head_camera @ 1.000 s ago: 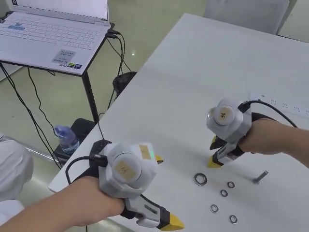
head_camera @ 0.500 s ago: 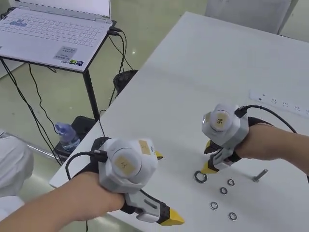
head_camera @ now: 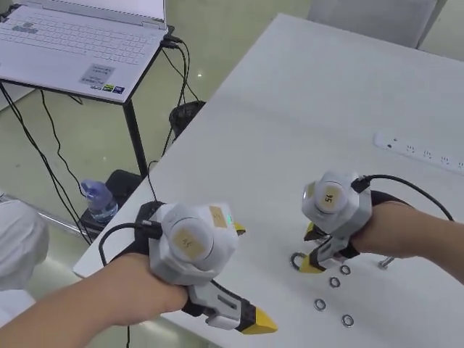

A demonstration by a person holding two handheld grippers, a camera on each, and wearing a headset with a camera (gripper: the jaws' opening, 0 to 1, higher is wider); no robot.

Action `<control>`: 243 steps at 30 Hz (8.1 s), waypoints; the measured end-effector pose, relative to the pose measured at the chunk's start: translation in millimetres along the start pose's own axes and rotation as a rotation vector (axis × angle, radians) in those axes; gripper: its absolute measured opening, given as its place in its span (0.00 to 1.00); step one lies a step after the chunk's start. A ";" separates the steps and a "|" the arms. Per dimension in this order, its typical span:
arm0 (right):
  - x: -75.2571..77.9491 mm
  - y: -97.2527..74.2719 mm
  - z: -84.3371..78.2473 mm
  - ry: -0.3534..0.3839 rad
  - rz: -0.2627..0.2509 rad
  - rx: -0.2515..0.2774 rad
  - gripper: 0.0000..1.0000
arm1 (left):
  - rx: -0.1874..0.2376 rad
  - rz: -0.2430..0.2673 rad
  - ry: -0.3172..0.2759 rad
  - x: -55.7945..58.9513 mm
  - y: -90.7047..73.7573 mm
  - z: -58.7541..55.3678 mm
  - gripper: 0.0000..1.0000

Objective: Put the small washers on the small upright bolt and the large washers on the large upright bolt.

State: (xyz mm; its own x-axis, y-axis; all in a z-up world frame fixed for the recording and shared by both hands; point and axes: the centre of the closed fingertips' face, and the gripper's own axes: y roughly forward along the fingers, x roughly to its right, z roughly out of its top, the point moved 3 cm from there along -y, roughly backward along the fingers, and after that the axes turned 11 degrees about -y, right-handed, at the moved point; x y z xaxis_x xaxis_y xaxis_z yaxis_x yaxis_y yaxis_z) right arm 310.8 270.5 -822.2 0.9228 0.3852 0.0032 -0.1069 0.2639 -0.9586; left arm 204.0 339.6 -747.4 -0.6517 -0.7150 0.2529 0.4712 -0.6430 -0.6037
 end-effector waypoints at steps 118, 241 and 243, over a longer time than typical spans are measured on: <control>35.7 -74.1 -59.2 0.257 -0.164 -0.048 0.21 | -0.033 -0.011 -0.020 0.5 9.5 -5.6 0.91; 39.5 -64.7 -58.1 0.100 -0.118 -0.066 0.37 | -0.068 -0.005 0.013 -6.4 2.2 -8.8 0.90; 37.3 -67.9 -61.3 0.101 -0.121 -0.066 0.37 | -0.070 -0.004 0.016 -6.0 2.3 -8.7 0.90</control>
State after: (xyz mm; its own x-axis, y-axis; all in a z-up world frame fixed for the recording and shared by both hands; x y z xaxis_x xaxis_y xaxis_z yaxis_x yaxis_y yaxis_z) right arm 375.2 212.8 -774.5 0.9602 0.2626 0.0947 0.0291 0.2435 -0.9695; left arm 203.8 344.8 -756.8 -0.6632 -0.7075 0.2440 0.4263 -0.6251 -0.6538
